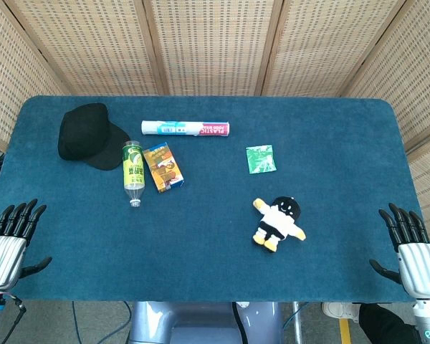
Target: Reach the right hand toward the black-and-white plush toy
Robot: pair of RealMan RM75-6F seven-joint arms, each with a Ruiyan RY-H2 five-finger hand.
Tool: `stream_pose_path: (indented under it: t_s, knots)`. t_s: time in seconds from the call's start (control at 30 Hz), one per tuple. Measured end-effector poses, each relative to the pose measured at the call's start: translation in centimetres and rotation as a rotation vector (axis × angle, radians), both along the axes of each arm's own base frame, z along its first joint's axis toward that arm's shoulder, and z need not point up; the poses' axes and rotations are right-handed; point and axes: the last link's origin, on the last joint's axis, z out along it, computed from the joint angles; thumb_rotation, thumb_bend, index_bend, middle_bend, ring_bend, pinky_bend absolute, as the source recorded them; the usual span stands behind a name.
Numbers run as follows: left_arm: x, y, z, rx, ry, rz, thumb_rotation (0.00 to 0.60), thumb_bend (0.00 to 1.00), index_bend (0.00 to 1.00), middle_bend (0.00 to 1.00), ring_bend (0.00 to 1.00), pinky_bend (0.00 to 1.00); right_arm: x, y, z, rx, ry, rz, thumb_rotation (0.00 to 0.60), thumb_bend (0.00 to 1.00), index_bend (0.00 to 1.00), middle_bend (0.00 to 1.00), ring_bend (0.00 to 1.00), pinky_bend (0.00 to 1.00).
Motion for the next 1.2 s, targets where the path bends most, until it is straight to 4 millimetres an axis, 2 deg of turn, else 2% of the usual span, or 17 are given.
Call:
stream_pose_path:
  t_s: [0.5, 0.73, 1.2]
  knots:
    - [0.1, 0.0, 0.2, -0.015, 0.003, 0.025, 0.600, 0.05, 0.00, 0.00, 0.00, 0.00, 0.3, 0.2, -0.2, 0.034, -0.008, -0.005, 0.600, 0.19, 0.06, 0.00, 0.00, 0.03]
    - [-0.2, 0.2, 0.2, -0.024, -0.001, 0.036, 0.600, 0.06, 0.00, 0.00, 0.00, 0.00, 0.6, 0.1, -0.4, 0.030, -0.009, 0.015, 0.600, 0.19, 0.09, 0.00, 0.00, 0.03]
    - [0.1, 0.0, 0.3, -0.015, -0.005, 0.027, 0.600, 0.05, 0.00, 0.00, 0.00, 0.00, 1.2, -0.5, -0.9, 0.055, -0.070, 0.063, 0.600, 0.19, 0.29, 0.01, 0.00, 0.10]
